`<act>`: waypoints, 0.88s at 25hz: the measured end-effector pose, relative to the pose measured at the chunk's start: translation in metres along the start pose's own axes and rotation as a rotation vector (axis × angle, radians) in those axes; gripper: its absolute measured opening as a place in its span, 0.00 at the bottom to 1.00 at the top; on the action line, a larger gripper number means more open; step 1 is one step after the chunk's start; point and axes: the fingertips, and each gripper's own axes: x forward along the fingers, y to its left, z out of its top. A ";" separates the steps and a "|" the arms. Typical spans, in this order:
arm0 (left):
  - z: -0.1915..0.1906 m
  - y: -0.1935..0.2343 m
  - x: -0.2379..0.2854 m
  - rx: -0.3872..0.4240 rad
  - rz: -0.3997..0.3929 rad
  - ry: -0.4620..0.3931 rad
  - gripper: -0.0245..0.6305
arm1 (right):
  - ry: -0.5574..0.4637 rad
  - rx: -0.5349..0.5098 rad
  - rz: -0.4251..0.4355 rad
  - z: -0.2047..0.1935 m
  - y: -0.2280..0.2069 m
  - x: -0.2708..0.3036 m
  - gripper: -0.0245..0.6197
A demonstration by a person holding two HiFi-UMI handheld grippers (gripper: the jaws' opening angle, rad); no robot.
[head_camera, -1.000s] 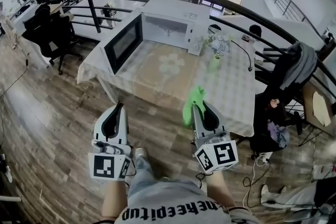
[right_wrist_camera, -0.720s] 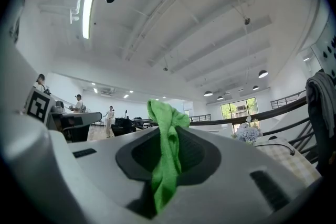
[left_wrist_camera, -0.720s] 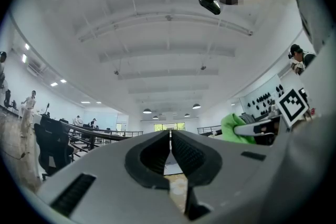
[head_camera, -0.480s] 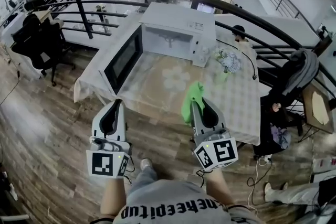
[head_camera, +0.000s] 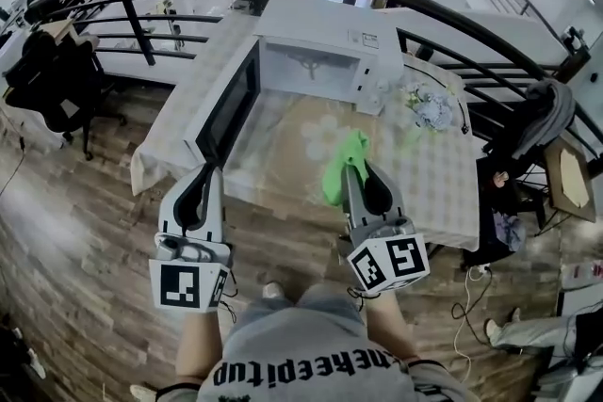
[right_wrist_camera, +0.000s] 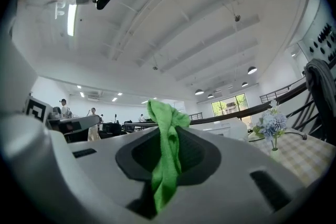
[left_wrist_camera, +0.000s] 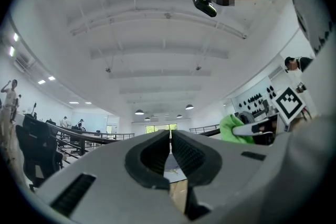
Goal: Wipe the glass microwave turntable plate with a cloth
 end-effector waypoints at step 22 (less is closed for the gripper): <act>-0.038 0.028 0.086 -0.016 0.064 0.000 0.06 | 0.314 0.075 0.160 -0.111 -0.026 0.137 0.12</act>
